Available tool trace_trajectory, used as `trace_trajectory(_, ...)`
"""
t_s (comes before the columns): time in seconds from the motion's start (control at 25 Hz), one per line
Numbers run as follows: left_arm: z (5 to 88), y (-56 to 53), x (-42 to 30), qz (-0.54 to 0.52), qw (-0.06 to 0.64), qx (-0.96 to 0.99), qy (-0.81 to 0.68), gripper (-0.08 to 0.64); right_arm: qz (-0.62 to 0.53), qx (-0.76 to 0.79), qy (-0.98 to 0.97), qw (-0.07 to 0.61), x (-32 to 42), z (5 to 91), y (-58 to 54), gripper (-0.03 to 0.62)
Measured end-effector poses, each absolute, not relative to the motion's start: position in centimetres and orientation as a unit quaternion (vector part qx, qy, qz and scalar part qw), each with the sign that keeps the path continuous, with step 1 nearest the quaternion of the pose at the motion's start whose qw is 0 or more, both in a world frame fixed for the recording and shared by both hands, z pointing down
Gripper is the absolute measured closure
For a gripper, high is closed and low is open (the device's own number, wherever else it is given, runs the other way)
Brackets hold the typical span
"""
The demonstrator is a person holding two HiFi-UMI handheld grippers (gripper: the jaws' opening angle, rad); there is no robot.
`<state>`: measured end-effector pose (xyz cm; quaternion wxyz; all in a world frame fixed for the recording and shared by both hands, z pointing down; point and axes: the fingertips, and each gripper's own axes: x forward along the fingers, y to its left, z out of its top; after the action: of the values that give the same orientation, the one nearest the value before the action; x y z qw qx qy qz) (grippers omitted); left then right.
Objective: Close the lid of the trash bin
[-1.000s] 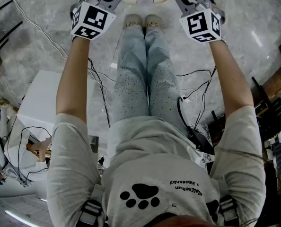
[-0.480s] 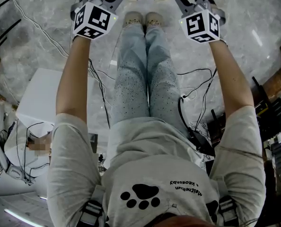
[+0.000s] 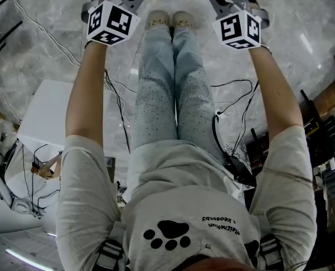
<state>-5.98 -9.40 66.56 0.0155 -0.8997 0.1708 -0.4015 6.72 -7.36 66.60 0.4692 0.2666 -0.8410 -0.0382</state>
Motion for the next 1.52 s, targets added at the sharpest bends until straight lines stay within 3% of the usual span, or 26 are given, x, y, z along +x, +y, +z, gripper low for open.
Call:
trace_trajectory(0.56,69.1,-8.4,-6.2,-0.434,0.029,-0.889,0.143,0.382,-0.04,0.234,-0.833,0.499,6.5,69.2,-6.3,0.454)
trace_trajectory(1.52,73.4,-7.7,-6.3,-0.463,-0.02,-0.877,0.13,0.382,-0.027,0.193,-0.813,0.548,6.3,73.4,-5.6,0.456)
